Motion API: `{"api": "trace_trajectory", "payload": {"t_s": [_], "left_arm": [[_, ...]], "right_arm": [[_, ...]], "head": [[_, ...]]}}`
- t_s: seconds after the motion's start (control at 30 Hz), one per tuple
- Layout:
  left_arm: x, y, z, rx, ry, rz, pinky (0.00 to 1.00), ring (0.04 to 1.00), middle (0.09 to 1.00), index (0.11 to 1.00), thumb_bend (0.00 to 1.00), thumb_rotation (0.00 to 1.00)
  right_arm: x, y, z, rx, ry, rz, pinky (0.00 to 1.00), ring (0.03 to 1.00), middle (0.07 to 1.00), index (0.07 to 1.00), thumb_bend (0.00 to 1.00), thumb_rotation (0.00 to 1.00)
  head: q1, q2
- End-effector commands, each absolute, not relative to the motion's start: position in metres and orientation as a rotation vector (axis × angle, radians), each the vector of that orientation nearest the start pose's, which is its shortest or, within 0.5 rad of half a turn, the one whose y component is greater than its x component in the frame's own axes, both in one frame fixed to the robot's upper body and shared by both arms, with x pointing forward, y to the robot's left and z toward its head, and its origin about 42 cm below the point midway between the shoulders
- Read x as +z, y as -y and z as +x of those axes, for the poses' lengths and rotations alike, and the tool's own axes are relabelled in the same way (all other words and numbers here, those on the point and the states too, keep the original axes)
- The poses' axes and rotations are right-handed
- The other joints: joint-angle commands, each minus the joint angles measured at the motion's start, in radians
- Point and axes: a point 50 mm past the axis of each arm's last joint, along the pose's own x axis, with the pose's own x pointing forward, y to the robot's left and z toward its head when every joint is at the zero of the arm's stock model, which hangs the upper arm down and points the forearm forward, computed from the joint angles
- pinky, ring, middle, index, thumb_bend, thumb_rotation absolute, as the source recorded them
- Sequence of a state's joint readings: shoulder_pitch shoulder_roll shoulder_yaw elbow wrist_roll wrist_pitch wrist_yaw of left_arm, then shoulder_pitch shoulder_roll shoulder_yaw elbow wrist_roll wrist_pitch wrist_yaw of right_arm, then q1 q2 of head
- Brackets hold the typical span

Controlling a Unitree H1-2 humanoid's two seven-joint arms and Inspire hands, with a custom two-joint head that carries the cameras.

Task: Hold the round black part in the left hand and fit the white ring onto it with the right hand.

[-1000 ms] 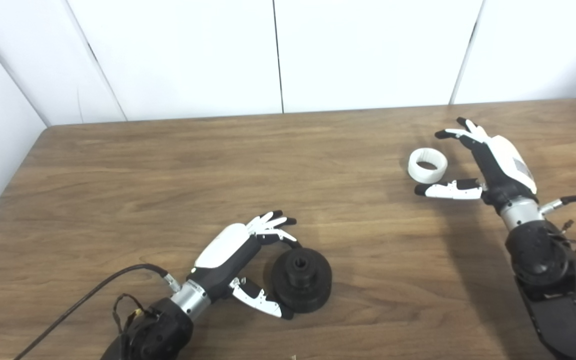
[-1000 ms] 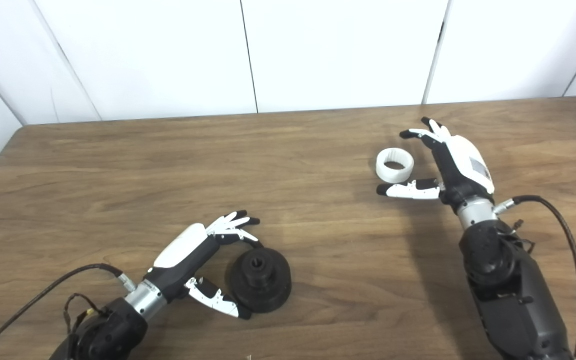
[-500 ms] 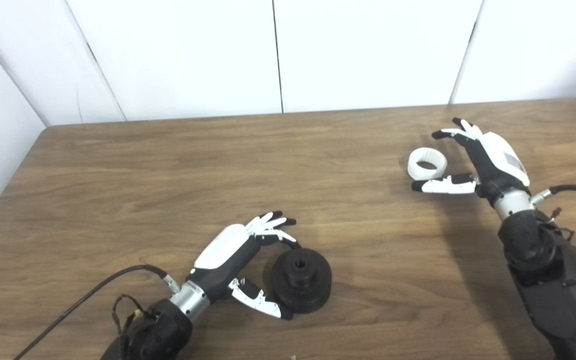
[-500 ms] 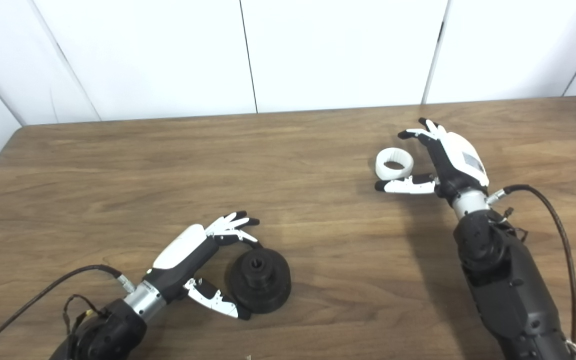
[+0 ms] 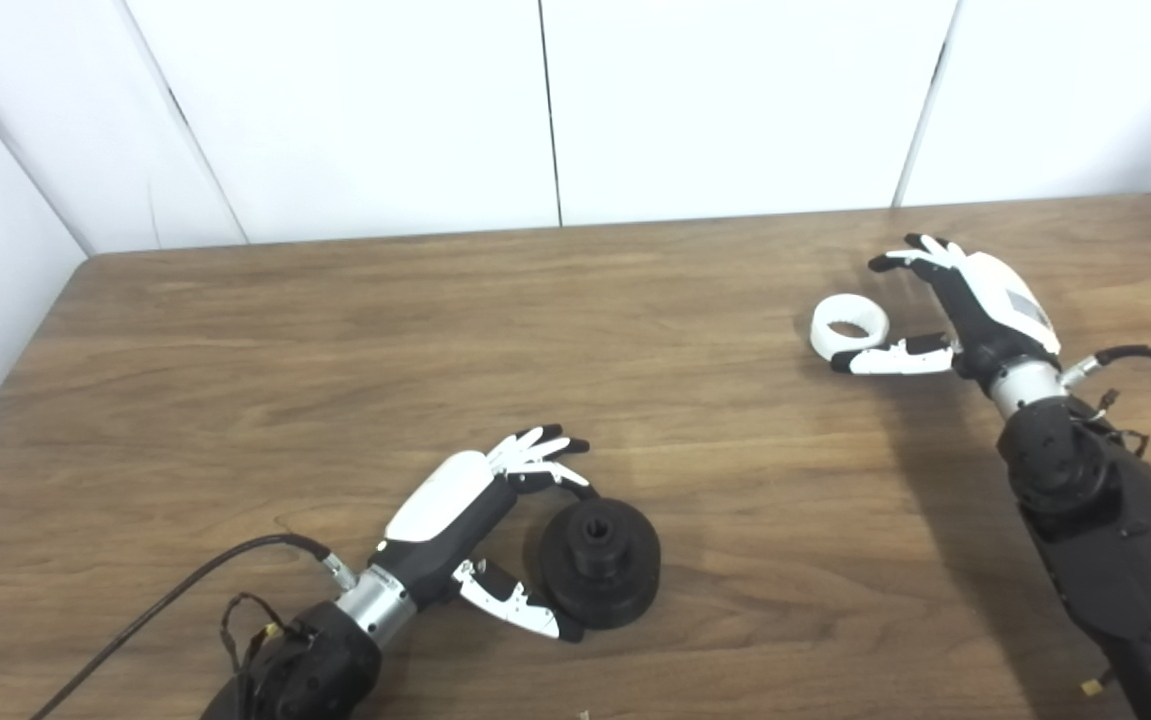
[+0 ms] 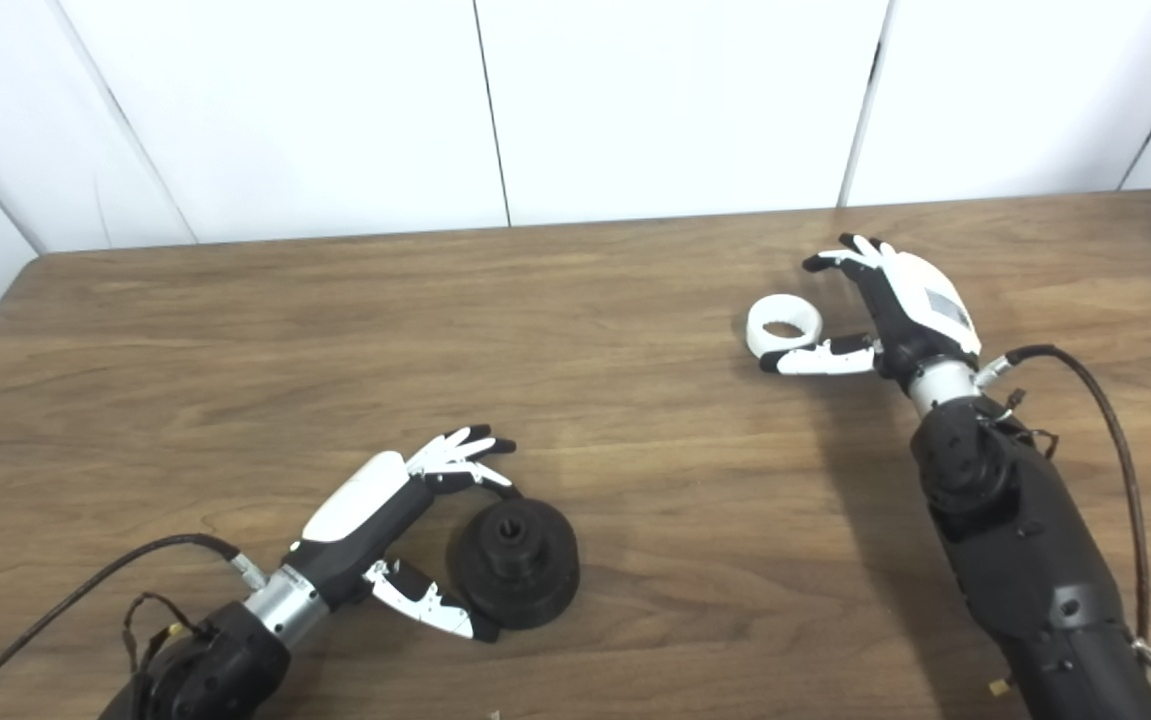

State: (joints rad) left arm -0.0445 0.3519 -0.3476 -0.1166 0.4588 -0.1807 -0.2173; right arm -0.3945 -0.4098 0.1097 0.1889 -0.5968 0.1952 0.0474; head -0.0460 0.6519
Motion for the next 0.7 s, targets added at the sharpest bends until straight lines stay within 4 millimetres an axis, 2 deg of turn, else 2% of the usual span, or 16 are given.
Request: {"api": "trace_trajectory", "payload": {"t_s": [0.0,0.67], "left_arm": [[0.116,-0.211,0.266,-0.674,0.238,0.844,1.00,0.998,0.927,0.635,0.95,0.20],[0.118,-0.208,0.267,-0.680,0.248,0.833,1.00,0.998,0.926,0.632,0.95,0.19]], "right_arm": [[0.218,0.314,0.425,-0.057,0.113,-1.047,1.00,1.000,0.952,0.796,0.96,0.42],[0.195,0.318,0.444,-0.031,0.040,-1.064,0.98,1.000,0.931,0.786,0.94,0.42]], "head": [[0.000,0.000],[0.001,-0.001]]}}
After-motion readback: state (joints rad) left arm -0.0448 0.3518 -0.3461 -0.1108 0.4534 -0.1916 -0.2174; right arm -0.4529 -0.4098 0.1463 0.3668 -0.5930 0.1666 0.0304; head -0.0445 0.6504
